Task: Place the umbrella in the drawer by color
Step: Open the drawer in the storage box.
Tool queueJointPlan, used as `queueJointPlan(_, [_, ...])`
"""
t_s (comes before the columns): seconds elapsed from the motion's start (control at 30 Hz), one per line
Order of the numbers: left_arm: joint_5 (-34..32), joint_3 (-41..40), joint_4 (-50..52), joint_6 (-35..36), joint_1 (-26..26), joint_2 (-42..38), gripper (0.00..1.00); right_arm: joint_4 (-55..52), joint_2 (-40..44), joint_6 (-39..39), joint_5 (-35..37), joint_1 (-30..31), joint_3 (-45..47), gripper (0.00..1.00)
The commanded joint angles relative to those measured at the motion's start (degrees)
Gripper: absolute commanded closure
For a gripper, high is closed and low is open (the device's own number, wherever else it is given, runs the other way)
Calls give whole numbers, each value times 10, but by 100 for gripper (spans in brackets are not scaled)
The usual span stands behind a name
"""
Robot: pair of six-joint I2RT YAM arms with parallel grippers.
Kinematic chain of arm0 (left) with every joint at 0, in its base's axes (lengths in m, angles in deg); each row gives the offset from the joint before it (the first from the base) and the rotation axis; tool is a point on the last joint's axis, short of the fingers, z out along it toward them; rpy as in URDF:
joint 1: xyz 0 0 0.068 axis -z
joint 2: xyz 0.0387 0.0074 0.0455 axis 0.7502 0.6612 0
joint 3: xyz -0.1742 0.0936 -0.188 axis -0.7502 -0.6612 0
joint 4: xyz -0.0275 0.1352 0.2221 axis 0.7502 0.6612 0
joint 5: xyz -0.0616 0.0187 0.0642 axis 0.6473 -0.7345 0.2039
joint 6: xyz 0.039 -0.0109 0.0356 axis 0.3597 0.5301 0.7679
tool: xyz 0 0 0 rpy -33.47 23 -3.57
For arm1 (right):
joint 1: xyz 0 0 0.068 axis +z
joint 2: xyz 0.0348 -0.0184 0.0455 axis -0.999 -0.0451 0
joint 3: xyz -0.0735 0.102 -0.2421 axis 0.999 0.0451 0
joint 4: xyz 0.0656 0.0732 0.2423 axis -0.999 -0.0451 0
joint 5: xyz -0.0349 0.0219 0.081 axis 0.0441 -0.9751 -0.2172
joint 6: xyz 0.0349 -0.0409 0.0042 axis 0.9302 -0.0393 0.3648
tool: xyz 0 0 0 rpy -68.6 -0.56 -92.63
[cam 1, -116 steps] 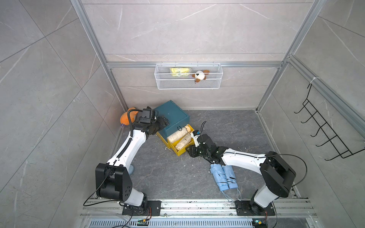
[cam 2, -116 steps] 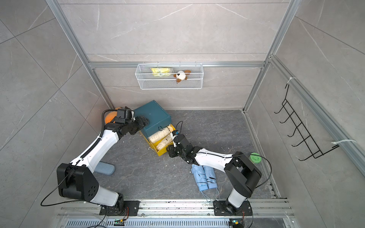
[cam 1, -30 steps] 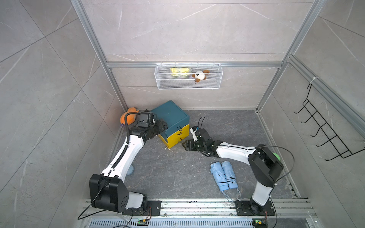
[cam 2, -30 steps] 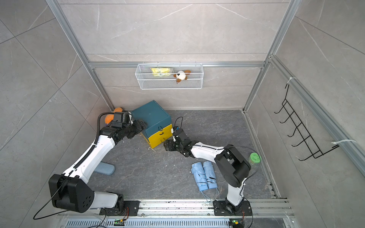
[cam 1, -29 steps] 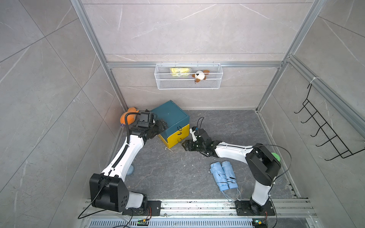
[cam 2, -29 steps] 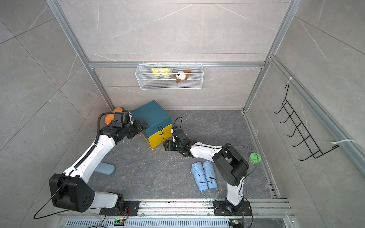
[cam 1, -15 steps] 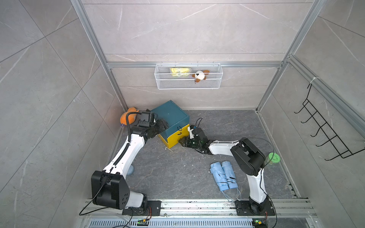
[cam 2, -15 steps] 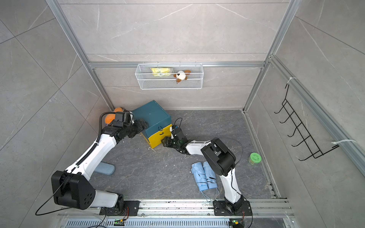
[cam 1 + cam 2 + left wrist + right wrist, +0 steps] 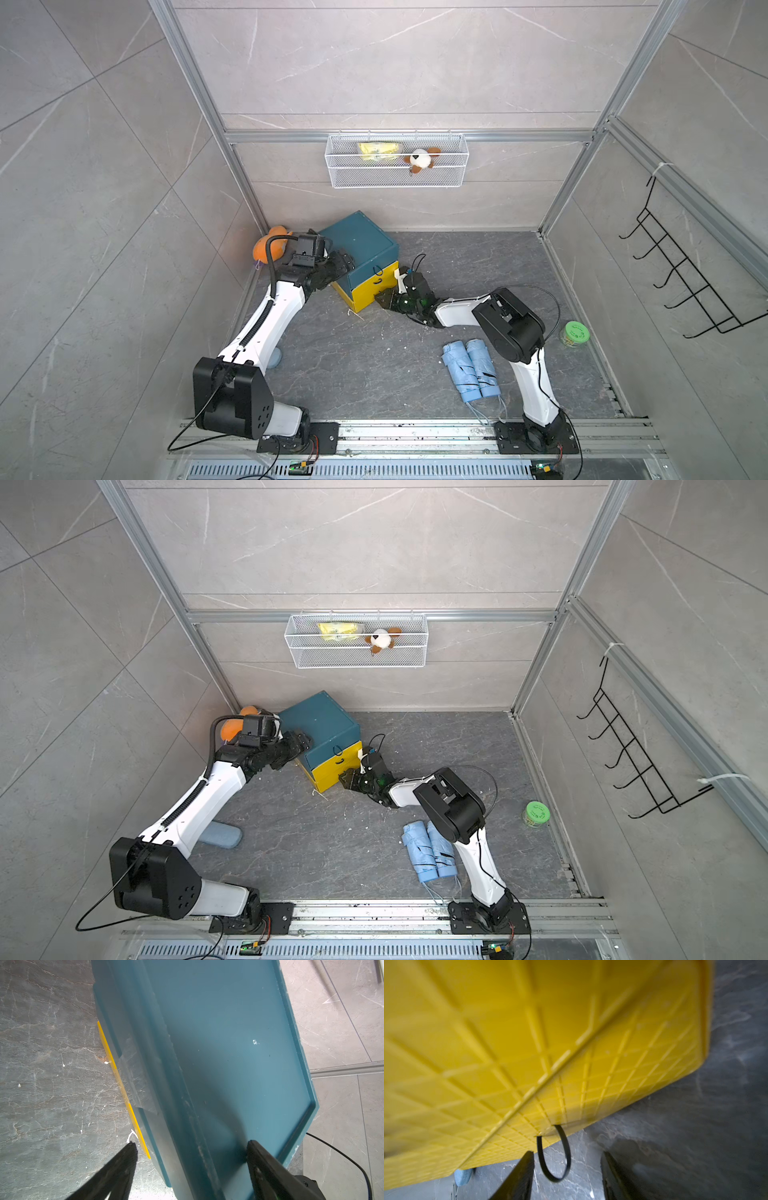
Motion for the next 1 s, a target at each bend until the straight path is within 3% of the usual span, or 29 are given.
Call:
queueJointPlan(0.0, [-3, -9, 14, 22, 2, 6, 15, 28, -20, 15, -11, -2, -19, 49])
queueJointPlan(0.43, [-7, -11, 16, 22, 2, 8, 15, 65, -37, 29, -18, -4, -19, 73])
queueJointPlan(0.63, [-7, -13, 15, 22, 2, 10, 15, 73, -29, 30, -16, -6, -5, 100])
queueJointPlan(0.97, [-9, -16, 12, 23, 2, 9, 15, 86, 4, 18, -6, -6, 44, 100])
